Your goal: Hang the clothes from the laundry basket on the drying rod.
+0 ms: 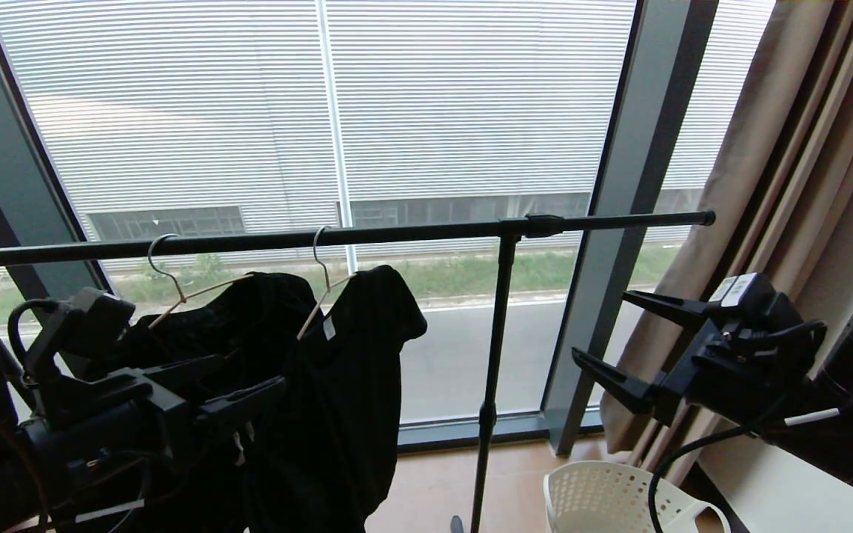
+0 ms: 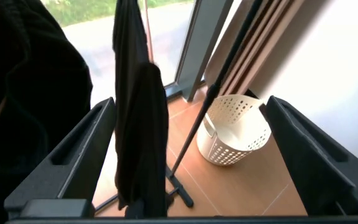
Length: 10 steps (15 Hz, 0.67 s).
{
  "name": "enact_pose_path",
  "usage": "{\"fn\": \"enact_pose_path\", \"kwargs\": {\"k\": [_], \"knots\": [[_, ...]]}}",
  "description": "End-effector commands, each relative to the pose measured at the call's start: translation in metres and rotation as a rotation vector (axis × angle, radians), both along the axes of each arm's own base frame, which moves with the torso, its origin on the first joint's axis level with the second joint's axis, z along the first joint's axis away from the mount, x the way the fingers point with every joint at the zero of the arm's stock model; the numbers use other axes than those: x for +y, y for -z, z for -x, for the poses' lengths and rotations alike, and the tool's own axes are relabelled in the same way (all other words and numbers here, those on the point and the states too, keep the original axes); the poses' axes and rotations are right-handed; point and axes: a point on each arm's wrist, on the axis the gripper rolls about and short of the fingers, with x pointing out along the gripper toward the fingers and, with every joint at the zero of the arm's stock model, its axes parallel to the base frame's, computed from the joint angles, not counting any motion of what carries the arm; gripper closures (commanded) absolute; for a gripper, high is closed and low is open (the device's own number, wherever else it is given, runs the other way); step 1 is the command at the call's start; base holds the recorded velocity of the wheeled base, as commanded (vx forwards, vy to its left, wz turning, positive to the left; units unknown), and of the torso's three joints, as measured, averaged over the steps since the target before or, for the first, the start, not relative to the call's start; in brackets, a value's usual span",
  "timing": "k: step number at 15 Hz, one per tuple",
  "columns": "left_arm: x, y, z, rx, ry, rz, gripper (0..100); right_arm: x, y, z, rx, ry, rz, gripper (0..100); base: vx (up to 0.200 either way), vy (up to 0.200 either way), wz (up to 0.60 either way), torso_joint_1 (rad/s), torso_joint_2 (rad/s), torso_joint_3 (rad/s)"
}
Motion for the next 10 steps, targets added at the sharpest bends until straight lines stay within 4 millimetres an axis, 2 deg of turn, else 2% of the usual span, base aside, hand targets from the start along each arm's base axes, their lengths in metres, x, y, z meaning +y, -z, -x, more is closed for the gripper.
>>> {"fn": "enact_pose_path", "kwargs": {"k": [1, 6, 9, 10], "knots": [[0.009, -0.008, 0.034, -0.086, -0.046, 0.009, 0, -0.009, -0.010, 0.023, -0.039, 0.006, -0.013, 0, 0.000, 0.000, 0.00, 0.000, 0.00, 0.000], [0.020, 0.002, 0.079, -0.140, -0.088, 0.015, 0, -0.025, -0.007, 0.063, -0.048, 0.094, -0.011, 0, 0.000, 0.000, 0.00, 0.000, 0.00, 0.000], [0.028, 0.011, 0.108, -0.112, -0.109, 0.003, 0, -0.041, 0.005, 0.103, -0.007, 0.133, 0.008, 0, 0.000, 0.000, 0.00, 0.000, 0.00, 0.000], [0.028, 0.011, 0.108, -0.112, -0.109, 0.003, 0, -0.041, 0.005, 0.103, -0.007, 0.133, 0.008, 0, 0.000, 0.000, 0.00, 0.000, 0.00, 0.000]]}}
